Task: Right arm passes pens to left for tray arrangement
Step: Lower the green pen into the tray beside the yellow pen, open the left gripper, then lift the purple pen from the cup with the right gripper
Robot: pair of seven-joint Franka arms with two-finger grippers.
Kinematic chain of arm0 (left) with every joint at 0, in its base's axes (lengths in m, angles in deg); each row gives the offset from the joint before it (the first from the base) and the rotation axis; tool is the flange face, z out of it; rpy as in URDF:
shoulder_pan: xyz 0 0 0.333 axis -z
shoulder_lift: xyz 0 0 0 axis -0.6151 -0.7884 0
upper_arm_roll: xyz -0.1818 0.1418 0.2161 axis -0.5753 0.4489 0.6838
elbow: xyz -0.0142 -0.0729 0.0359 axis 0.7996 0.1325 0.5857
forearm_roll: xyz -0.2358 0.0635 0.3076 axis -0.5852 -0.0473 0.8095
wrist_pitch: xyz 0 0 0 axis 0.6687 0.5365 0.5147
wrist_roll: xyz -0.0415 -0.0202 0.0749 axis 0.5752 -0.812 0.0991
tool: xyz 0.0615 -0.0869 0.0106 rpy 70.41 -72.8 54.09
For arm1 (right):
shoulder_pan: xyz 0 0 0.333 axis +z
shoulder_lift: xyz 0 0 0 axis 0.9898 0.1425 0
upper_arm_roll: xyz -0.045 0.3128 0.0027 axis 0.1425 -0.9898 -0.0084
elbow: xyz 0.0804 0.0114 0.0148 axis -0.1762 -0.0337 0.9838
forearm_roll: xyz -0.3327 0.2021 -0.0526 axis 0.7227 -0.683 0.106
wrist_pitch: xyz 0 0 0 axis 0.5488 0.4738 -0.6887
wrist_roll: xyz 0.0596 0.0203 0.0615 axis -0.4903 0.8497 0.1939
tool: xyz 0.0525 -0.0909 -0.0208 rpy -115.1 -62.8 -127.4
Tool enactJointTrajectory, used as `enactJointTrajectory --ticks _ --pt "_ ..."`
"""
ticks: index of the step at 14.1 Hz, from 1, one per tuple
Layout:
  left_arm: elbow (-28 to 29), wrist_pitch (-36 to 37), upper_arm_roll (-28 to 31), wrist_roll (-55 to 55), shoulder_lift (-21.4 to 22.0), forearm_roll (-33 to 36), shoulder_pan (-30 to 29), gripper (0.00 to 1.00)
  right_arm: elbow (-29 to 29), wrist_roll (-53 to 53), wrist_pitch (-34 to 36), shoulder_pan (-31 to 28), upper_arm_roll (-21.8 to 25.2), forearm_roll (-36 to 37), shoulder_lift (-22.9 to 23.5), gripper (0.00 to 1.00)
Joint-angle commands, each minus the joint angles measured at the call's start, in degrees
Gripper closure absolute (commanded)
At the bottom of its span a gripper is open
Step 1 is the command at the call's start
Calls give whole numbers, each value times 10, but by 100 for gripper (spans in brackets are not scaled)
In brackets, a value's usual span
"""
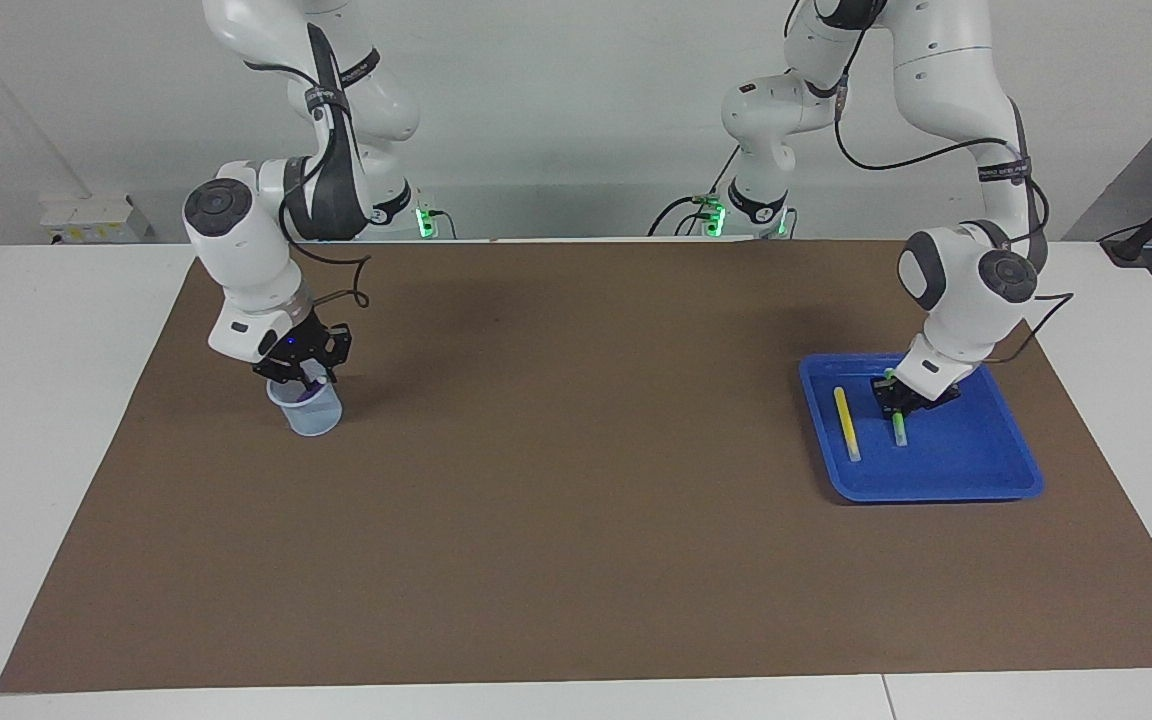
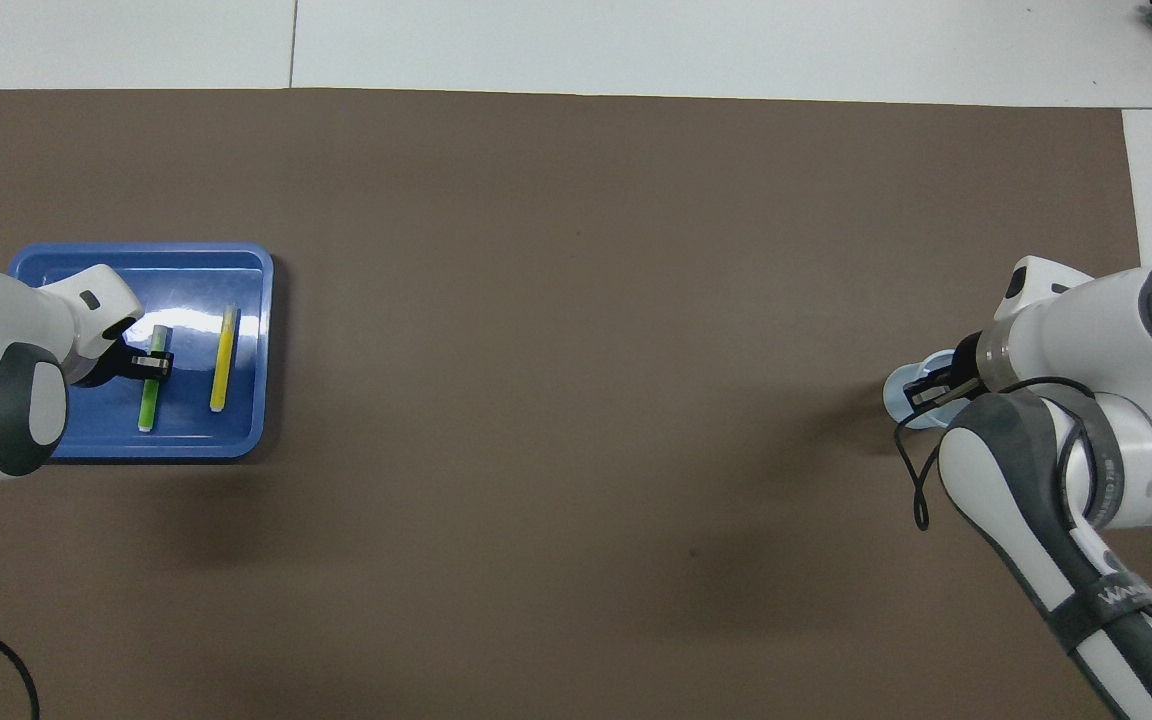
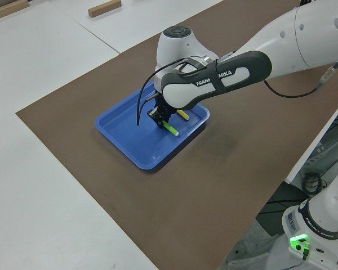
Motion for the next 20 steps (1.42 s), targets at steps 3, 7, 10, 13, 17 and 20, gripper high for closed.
enactJointTrajectory --ticks 3,7,10,13,17,20 --pt "-17 -25 -3 -22 -32 10 -5 49 -2 32 0 -20 -8 12 2 100" --pt "-59 45 -3 -23 -30 -32 -4 49 23 63 37 -21 -7 29 2 100" --pt "-112 136 -4 -37 -22 -43 0 35 64 66 98 -20 -8 58 -3 100" --pt "-162 211 -7 -95 -19 -54 4 17 103 93 147 -19 -8 66 -8 100" --pt "-184 255 -8 -151 2 -100 7 16 174 95 224 -14 -13 55 -8 100" --pt "-221 318 -9 -210 11 -130 22 12 218 87 262 4 -14 8 -7 100"
